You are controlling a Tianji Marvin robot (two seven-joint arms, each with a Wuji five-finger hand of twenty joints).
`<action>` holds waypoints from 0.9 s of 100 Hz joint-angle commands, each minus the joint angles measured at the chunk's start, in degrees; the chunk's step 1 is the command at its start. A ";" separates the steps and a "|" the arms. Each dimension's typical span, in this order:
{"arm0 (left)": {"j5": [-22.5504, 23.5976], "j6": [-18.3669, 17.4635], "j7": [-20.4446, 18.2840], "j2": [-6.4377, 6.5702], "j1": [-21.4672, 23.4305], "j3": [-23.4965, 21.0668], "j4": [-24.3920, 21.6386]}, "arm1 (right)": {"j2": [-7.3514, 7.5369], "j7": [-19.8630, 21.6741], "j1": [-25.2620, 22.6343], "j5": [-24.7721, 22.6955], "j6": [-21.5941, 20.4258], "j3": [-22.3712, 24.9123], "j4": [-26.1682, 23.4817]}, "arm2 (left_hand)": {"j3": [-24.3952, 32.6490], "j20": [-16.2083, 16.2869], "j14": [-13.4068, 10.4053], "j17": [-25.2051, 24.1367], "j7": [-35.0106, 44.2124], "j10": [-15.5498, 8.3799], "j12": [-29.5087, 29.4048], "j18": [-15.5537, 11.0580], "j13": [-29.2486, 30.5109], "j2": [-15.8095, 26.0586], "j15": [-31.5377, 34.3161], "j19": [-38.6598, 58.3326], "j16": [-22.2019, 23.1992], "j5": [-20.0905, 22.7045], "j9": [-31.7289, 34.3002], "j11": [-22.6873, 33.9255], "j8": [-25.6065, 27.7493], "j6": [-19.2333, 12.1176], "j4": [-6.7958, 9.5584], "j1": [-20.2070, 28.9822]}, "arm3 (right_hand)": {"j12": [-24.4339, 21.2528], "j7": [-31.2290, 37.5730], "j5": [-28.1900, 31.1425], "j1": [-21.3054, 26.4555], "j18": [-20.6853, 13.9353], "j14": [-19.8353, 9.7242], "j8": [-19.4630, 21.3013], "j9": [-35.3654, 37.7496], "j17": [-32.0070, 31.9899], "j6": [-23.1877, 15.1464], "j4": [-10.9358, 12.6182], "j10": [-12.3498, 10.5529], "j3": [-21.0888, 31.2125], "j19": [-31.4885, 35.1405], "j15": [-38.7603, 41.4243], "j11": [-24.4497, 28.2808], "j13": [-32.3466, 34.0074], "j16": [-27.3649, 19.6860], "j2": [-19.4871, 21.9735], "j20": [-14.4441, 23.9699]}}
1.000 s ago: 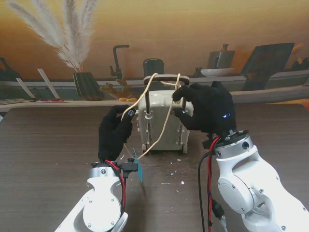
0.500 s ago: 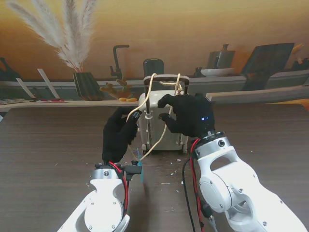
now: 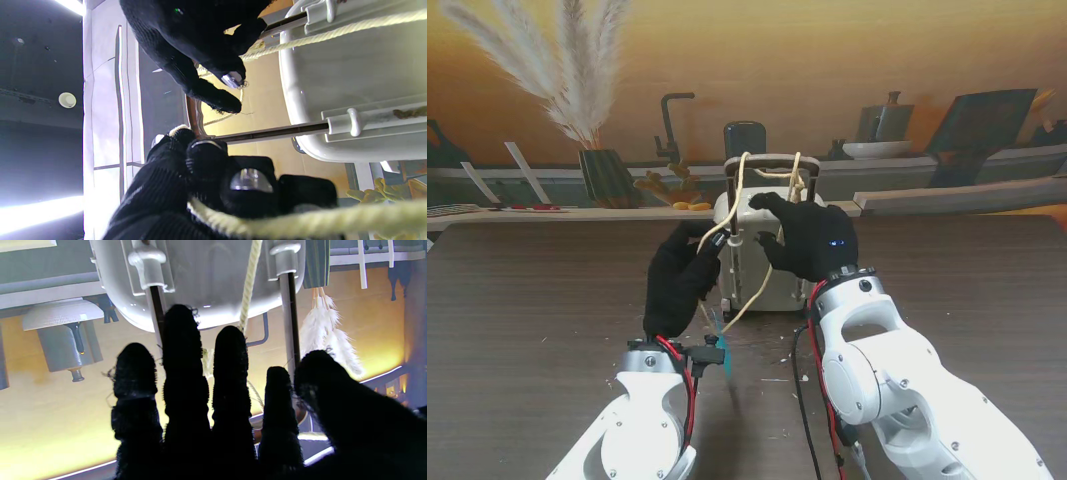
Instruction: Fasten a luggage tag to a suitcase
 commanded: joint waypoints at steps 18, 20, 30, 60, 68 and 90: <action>0.71 -1.29 -1.57 0.20 -0.39 0.79 -0.66 | -0.31 0.98 0.84 0.72 2.79 -0.04 0.83 | -1.48 -0.83 1.01 1.39 -0.03 1.38 0.89 -6.40 0.95 0.72 0.84 14.86 0.07 0.22 -0.08 -0.09 -1.30 -0.44 0.49 1.64 | 1.86 -1.67 -6.81 0.86 1.79 1.56 -2.67 -2.05 -1.00 5.36 2.40 1.07 -2.78 1.71 2.53 4.13 0.56 1.75 2.12 0.90; 0.76 -1.39 -1.69 0.22 -0.46 0.87 -0.63 | -0.31 1.10 0.89 0.74 3.07 -0.06 0.82 | -1.49 -0.85 1.01 1.39 -0.06 1.37 0.88 -6.40 0.93 0.72 0.83 14.86 0.07 0.23 -0.09 -0.10 -1.32 -0.50 0.49 1.61 | 1.96 -1.81 -7.29 0.90 1.81 1.61 -2.87 -2.01 -0.88 5.76 2.44 1.03 -2.82 1.84 2.79 4.41 0.65 1.84 2.21 0.94; 1.03 -1.79 -2.15 0.32 -0.89 1.32 -0.38 | -0.38 1.37 1.04 1.30 4.30 -0.18 0.70 | -1.47 -0.90 1.02 1.38 -0.18 1.36 0.88 -6.39 0.92 0.66 0.81 14.86 0.08 0.30 -0.08 -0.11 -1.40 -0.38 0.52 1.59 | 2.94 -2.05 -9.12 1.03 2.00 1.39 -4.04 -2.25 -0.48 7.24 2.61 0.77 -3.29 2.87 4.93 6.57 0.83 2.47 2.48 1.33; 1.69 -2.70 -2.52 0.39 -1.50 1.98 0.22 | -0.79 0.24 -0.16 4.23 6.50 0.05 -0.84 | -1.42 -1.03 1.02 1.39 -0.34 1.32 0.85 -6.45 0.92 0.52 0.80 14.86 0.11 0.45 -0.07 -0.17 -1.48 -0.48 0.56 1.53 | 4.26 -2.53 -12.37 1.82 2.57 1.50 -5.76 -2.18 0.08 9.91 2.83 0.61 -3.66 4.86 8.69 9.45 1.04 2.99 2.80 2.20; 1.70 -2.92 -2.53 0.40 -1.48 2.00 0.30 | -0.94 -0.61 -0.47 4.25 6.86 0.01 -1.06 | -1.40 -1.03 1.02 1.39 -0.35 1.30 0.84 -6.46 0.92 0.52 0.80 14.86 0.11 0.49 -0.06 -0.19 -1.46 -0.53 0.57 1.53 | 4.20 -2.74 -13.22 1.94 2.65 1.63 -6.03 -2.32 0.01 10.27 2.88 0.77 -3.69 4.86 8.76 9.43 0.91 2.84 2.89 2.20; 1.65 -3.35 -2.77 0.44 -1.51 2.28 0.57 | -1.07 -0.67 0.03 4.89 7.91 -0.62 -1.12 | -1.35 -1.13 1.04 1.34 -0.49 1.27 0.82 -6.40 0.75 0.45 0.70 14.86 0.10 0.43 -0.04 -0.24 -1.50 -0.50 0.62 1.49 | 4.08 -2.72 -13.83 1.92 2.72 1.79 -6.59 -2.45 -0.08 11.02 2.98 0.73 -3.95 4.95 8.95 9.61 0.82 2.51 2.98 2.24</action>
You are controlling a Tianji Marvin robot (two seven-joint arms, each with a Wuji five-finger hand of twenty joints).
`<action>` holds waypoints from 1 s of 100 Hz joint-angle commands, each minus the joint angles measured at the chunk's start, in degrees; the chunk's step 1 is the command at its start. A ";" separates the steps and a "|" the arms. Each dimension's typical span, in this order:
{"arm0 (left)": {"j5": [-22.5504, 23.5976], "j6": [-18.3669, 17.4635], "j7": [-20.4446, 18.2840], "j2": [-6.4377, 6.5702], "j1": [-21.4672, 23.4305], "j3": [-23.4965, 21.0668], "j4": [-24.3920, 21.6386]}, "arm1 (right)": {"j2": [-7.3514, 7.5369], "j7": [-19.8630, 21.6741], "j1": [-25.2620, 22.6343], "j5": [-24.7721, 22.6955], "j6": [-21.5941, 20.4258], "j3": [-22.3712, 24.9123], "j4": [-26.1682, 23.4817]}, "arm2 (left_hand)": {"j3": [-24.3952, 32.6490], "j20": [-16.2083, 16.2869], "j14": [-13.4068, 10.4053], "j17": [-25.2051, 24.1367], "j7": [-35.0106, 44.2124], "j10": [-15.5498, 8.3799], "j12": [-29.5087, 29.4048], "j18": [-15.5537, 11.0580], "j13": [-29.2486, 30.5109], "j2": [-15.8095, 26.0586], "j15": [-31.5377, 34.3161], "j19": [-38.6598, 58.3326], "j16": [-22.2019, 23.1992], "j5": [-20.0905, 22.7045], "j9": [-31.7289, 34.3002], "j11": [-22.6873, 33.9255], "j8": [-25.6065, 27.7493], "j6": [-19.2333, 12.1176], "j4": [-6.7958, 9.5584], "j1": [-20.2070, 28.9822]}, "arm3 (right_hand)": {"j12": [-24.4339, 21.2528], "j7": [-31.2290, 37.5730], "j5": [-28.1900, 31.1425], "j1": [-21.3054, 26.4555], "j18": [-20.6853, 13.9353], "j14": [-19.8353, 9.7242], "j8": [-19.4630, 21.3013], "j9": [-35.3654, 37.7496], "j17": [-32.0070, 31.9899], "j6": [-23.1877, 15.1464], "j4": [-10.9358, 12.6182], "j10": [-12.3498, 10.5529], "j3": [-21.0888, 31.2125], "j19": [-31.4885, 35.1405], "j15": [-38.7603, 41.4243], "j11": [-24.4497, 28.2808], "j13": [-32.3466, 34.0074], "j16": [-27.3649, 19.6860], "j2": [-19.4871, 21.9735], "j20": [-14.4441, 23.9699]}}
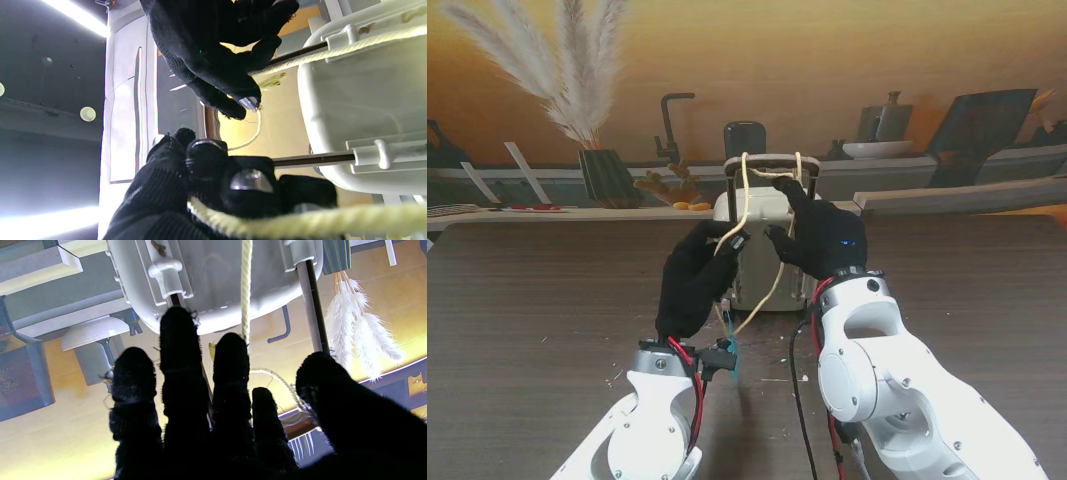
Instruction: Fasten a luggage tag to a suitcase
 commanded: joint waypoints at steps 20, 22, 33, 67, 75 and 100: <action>0.01 -0.37 -1.56 0.10 -0.30 0.50 -0.16 | -0.31 0.88 1.09 1.28 1.77 -1.06 0.28 | -1.37 -1.19 1.32 1.20 -0.37 1.13 0.67 -5.99 0.40 0.45 0.29 14.84 0.03 0.18 -0.14 -0.58 -1.12 -0.62 0.61 1.37 | 0.51 -0.02 -2.55 1.97 1.66 1.26 -1.98 -1.56 -0.57 2.59 2.41 0.70 -1.83 1.31 1.26 1.57 0.65 0.19 1.75 0.57; 0.01 -0.36 -1.60 0.10 -0.39 0.53 -0.14 | -0.34 0.74 1.02 1.35 1.86 -1.07 0.27 | -1.37 -1.25 1.34 1.19 -0.40 1.12 0.66 -5.96 0.38 0.43 0.27 14.84 0.03 0.21 -0.14 -0.60 -1.15 -0.64 0.61 1.37 | 0.50 -0.02 -2.49 2.00 1.69 1.34 -2.05 -1.62 -0.58 2.74 2.43 0.79 -1.84 1.31 1.24 1.59 0.57 0.16 1.76 0.57; -0.06 -0.31 -1.90 0.09 -1.07 0.76 -0.01 | -0.39 0.15 0.35 1.23 1.88 -0.80 -0.07 | -1.36 -1.64 1.44 1.17 -0.47 1.10 0.60 -5.81 0.29 0.41 0.14 14.84 0.03 0.27 -0.14 -0.74 -1.20 -0.66 0.62 1.33 | 0.43 -0.03 -2.31 2.00 1.82 1.53 -2.24 -1.68 -0.77 2.68 2.44 0.97 -1.90 1.22 1.24 1.61 0.50 0.09 1.82 0.56; -0.45 -0.18 -2.35 -0.04 -2.68 1.54 0.81 | -0.24 -1.38 -3.98 -0.67 0.01 2.04 -2.87 | -1.30 -2.25 1.47 1.18 -0.82 1.04 0.56 -5.74 0.23 0.36 0.03 14.84 0.10 0.46 -0.14 -0.92 -1.57 -0.72 0.65 1.28 | 0.00 0.51 0.58 2.59 1.92 1.77 -2.48 -1.37 -0.99 3.04 2.42 1.43 -2.11 0.93 0.59 1.18 0.49 -0.36 1.86 0.48; -0.44 -0.14 -2.42 -0.04 -2.77 1.59 0.88 | -0.23 -1.73 -4.58 -1.07 -0.20 2.57 -3.23 | -1.30 -2.31 1.47 1.18 -0.82 1.04 0.56 -5.73 0.23 0.33 0.03 14.84 0.12 0.48 -0.14 -0.92 -1.58 -0.74 0.65 1.27 | -0.02 0.37 0.76 2.60 2.00 1.77 -2.58 -1.32 -0.99 3.50 2.39 1.31 -2.17 0.85 0.57 1.16 0.60 -0.37 1.80 0.45; -0.23 -0.25 -2.60 0.02 -2.90 1.72 1.03 | -0.23 -1.26 -3.70 -1.09 0.66 2.52 -2.66 | -1.26 -2.42 1.47 1.18 -0.89 1.04 0.57 -5.72 0.23 0.33 0.01 14.84 0.16 0.43 -0.14 -0.93 -1.64 -0.76 0.67 1.28 | -0.07 -0.27 1.07 2.68 2.28 1.91 -2.96 -1.32 -0.89 4.15 2.40 1.71 -2.10 0.69 0.53 1.17 0.62 -0.37 1.71 0.37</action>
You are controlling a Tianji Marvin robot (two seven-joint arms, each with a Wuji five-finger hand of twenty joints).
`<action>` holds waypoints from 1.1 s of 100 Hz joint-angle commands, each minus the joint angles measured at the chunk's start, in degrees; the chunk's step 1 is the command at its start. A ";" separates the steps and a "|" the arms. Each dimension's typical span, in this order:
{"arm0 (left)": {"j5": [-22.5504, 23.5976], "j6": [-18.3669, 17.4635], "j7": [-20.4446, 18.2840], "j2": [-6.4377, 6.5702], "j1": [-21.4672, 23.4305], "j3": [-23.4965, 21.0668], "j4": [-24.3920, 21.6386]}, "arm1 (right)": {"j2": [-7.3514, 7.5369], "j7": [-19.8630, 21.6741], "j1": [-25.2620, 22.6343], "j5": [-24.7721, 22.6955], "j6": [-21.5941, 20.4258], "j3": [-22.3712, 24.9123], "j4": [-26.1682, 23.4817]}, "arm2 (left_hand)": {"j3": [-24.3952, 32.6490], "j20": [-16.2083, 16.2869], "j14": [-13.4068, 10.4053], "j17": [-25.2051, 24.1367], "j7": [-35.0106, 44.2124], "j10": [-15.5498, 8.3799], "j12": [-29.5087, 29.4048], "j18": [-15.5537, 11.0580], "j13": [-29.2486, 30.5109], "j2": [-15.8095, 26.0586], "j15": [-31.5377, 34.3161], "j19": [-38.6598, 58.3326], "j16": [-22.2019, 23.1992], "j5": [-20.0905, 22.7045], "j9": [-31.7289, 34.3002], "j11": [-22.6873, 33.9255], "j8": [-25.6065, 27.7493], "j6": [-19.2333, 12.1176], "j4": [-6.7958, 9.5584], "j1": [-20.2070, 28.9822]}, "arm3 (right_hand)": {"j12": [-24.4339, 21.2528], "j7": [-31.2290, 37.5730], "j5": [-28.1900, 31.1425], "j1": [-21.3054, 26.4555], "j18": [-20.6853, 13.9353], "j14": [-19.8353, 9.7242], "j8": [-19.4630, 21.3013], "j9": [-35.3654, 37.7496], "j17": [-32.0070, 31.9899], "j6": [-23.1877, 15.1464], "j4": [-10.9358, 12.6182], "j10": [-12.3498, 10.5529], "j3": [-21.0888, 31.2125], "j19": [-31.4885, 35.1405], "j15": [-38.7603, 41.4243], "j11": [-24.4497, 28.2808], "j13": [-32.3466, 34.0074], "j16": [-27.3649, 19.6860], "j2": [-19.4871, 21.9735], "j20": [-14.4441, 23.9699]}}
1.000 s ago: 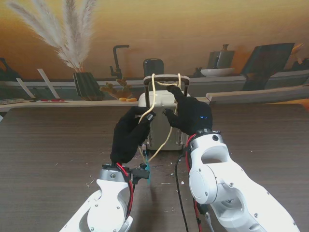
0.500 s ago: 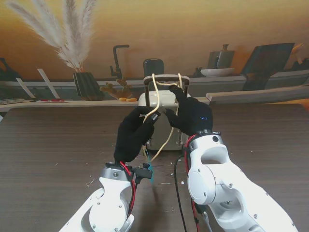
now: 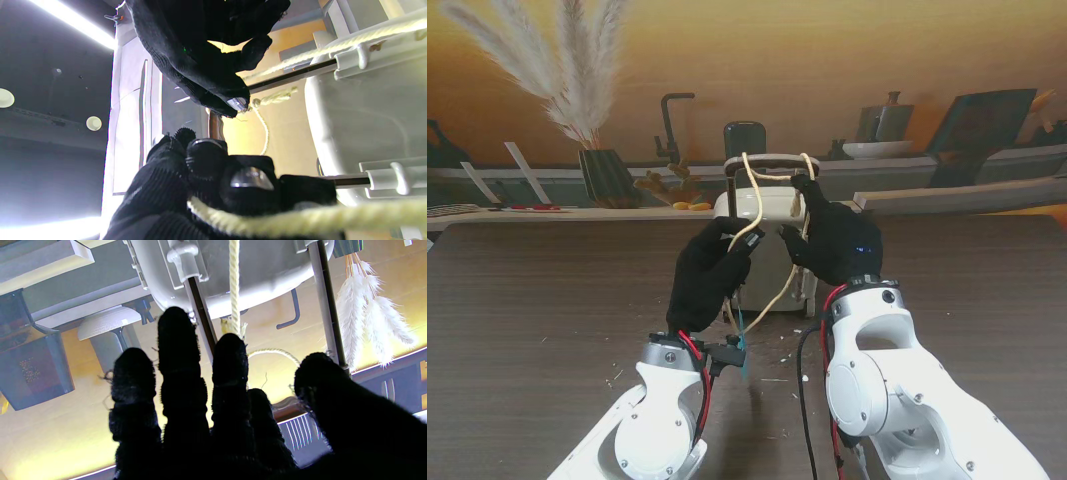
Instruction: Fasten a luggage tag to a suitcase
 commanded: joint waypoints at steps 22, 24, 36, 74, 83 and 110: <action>0.40 -0.10 -1.14 -0.05 -0.16 0.22 -0.26 | 0.12 2.05 2.25 0.87 1.53 -1.17 1.35 | -1.28 -0.80 1.29 1.19 -0.40 1.03 0.58 -5.74 0.26 0.29 0.69 14.80 0.18 0.43 -0.12 -0.20 -0.92 -0.75 0.68 1.23 | -0.08 -0.93 1.32 1.96 1.90 1.19 -1.62 -0.74 -0.34 1.77 1.81 1.04 -1.47 0.68 0.49 1.14 0.65 -0.35 1.34 0.35; 0.42 -0.10 -1.14 -0.05 -0.16 0.23 -0.26 | 0.11 2.04 2.29 0.91 1.61 -1.22 1.43 | -1.26 -0.81 1.29 1.19 -0.41 1.03 0.58 -5.74 0.26 0.29 0.69 14.80 0.18 0.41 -0.12 -0.20 -0.93 -0.75 0.69 1.25 | -0.08 -0.95 1.34 2.00 1.90 1.21 -1.63 -0.73 -0.34 1.88 1.82 1.04 -1.45 0.68 0.49 1.16 0.64 -0.36 1.34 0.35; 0.56 -0.16 -1.18 -0.02 -0.15 0.27 -0.27 | 0.06 1.90 2.59 1.08 1.96 -1.51 1.95 | -1.25 -0.83 1.29 1.18 -0.43 1.03 0.59 -5.73 0.26 0.23 0.69 14.80 0.19 0.40 -0.12 -0.20 -0.95 -0.80 0.71 1.25 | -0.11 -1.20 1.56 1.97 1.90 1.17 -1.76 -0.76 -0.34 2.21 1.80 1.09 -1.42 0.68 0.47 1.16 0.68 -0.36 1.25 0.35; 1.00 -0.43 -1.02 -0.06 -0.22 0.70 -0.04 | -0.16 1.64 4.80 1.53 2.52 -3.41 3.44 | -1.21 -0.88 1.29 1.19 -0.46 1.01 0.58 -5.74 0.26 0.16 0.68 14.80 0.22 0.42 -0.12 -0.23 -0.99 -0.78 0.74 1.20 | -0.06 -0.34 0.13 2.07 1.65 0.96 -1.21 -1.59 -0.45 -3.47 1.85 1.00 -1.45 0.54 0.24 0.97 0.27 -0.41 1.52 0.28; 1.07 -0.51 -0.93 -0.09 -0.20 0.82 0.01 | -0.25 1.46 5.31 1.46 2.81 -4.00 3.62 | -1.21 -0.91 1.29 1.17 -0.45 1.01 0.58 -5.72 0.25 0.16 0.66 14.80 0.22 0.44 -0.11 -0.24 -0.99 -0.79 0.73 1.20 | 0.01 0.00 -0.46 2.08 1.43 0.93 -1.02 -1.76 -0.48 -4.08 1.86 1.00 -1.62 0.46 0.18 0.96 0.19 -0.42 1.62 0.23; 1.00 -0.66 -0.97 -0.15 -0.44 1.22 0.19 | -0.44 1.29 6.64 1.14 3.98 -5.28 3.88 | -1.20 -1.00 1.29 1.17 -0.47 1.00 0.57 -5.72 0.25 0.18 0.65 14.80 0.24 0.43 -0.11 -0.26 -1.01 -0.81 0.73 1.17 | 0.17 0.47 -1.66 2.37 1.43 0.87 -0.82 -2.04 -0.50 -4.58 1.92 1.04 -1.69 0.44 0.11 1.00 0.04 -0.41 1.81 0.21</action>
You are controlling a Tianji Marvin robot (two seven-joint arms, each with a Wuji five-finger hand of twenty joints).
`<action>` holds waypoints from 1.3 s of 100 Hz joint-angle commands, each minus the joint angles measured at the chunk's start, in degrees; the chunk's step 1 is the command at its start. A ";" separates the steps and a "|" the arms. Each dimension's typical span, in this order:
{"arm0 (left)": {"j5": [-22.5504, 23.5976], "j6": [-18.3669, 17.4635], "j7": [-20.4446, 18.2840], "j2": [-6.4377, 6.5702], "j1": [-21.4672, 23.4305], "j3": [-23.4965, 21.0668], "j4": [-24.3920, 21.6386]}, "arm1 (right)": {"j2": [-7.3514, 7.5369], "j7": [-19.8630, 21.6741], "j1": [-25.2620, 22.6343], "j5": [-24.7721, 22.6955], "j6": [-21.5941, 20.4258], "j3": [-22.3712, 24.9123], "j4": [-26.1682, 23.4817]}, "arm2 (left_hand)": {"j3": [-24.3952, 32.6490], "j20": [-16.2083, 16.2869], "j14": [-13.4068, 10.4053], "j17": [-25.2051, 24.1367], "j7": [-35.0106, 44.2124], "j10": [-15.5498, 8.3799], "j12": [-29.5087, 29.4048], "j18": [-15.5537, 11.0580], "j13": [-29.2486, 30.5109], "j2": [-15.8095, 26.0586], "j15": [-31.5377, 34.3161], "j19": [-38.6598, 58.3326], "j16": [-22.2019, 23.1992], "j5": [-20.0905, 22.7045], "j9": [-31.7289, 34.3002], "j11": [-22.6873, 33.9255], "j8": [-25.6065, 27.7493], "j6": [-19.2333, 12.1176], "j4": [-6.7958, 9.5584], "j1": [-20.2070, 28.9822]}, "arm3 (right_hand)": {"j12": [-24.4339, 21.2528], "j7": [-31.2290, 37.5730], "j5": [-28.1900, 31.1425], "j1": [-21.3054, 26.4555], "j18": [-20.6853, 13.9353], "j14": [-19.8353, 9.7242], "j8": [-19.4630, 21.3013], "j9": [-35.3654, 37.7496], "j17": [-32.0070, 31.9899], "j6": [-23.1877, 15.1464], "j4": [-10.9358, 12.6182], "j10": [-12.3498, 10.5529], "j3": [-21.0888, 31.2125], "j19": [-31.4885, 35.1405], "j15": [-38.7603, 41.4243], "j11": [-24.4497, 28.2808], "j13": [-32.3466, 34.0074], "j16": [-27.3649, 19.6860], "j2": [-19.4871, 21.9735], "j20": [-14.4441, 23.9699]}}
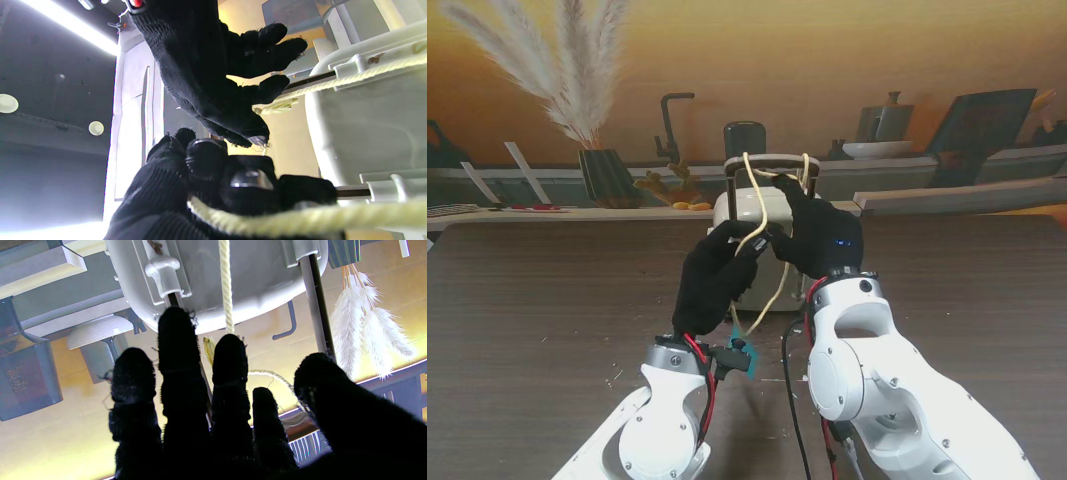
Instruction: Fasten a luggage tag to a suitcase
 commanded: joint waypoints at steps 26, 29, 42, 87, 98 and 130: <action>-0.05 -0.21 -0.79 -0.31 -0.69 0.68 0.03 | -0.37 1.48 2.90 0.29 2.27 -1.46 1.15 | -1.20 -0.67 1.30 1.16 -0.41 0.99 0.56 -5.65 0.18 0.16 0.60 14.80 0.23 0.50 -0.12 -0.29 -1.01 -0.81 0.73 1.15 | 0.24 0.61 -2.47 2.47 1.37 0.95 -0.27 -1.00 -0.59 -1.03 1.93 1.22 -1.91 0.34 0.03 0.99 -0.04 -0.41 1.83 0.17; -0.07 -0.17 -0.77 -0.34 -0.78 0.75 0.09 | -0.38 1.58 3.21 0.35 2.47 -1.63 1.32 | -1.20 -0.68 1.30 1.15 -0.48 0.99 0.56 -5.64 0.18 0.16 0.60 14.80 0.23 0.40 -0.12 -0.29 -1.05 -0.83 0.73 1.15 | 0.25 0.62 -2.51 2.46 1.38 0.91 -0.28 -1.06 -0.59 -1.01 1.93 1.14 -1.95 0.33 0.03 0.96 -0.05 -0.41 1.81 0.16; -0.16 -0.14 -0.63 -0.48 -1.25 1.08 0.36 | -0.49 1.81 4.44 0.67 3.33 -2.30 2.21 | -1.18 -0.74 1.32 1.14 -0.51 0.99 0.56 -5.60 0.15 0.13 0.57 14.80 0.23 0.45 -0.11 -0.30 -1.10 -0.82 0.74 1.18 | 0.26 0.67 -2.57 2.50 1.38 0.93 -0.30 -1.18 -0.59 -0.97 1.97 1.16 -1.92 0.32 0.02 0.94 -0.04 -0.41 1.77 0.16; -0.48 0.12 -0.85 -0.62 -2.26 1.67 0.82 | -0.87 1.44 7.11 0.61 6.47 -3.64 4.83 | -1.18 -0.77 1.33 1.16 -0.64 0.99 0.56 -5.60 0.15 0.10 0.55 14.80 0.25 0.56 -0.11 -0.30 -1.39 -0.72 0.73 1.14 | 0.30 0.62 -3.12 2.65 1.48 1.07 -0.51 -1.50 -0.70 -0.37 2.03 1.37 -1.90 0.15 -0.08 1.04 -0.10 -0.45 1.75 0.10; -0.47 0.12 -0.83 -0.65 -2.42 1.79 0.95 | -1.00 0.85 7.11 0.58 6.65 -3.56 5.02 | -1.19 -0.77 1.33 1.16 -0.63 0.99 0.56 -5.62 0.15 0.12 0.55 14.80 0.25 0.55 -0.11 -0.30 -1.40 -0.76 0.73 1.13 | 0.28 0.63 -3.22 2.79 1.51 1.18 -0.57 -1.67 -0.71 -0.42 2.01 1.45 -1.92 0.08 -0.21 1.04 -0.23 -0.50 1.83 0.07; -0.69 -0.04 -0.48 -0.90 -2.86 2.33 1.41 | -1.44 -1.33 6.68 1.31 6.08 -3.54 5.48 | -1.18 -0.81 1.33 1.14 -0.62 0.97 0.54 -5.55 0.15 0.17 0.55 14.80 0.26 0.47 -0.11 -0.35 -1.44 -0.89 0.72 1.14 | 0.19 0.52 -4.32 3.26 1.51 1.28 -0.74 -2.38 -1.08 -0.70 1.93 1.48 -2.19 -0.40 -0.52 0.89 -0.69 -0.57 2.17 -0.10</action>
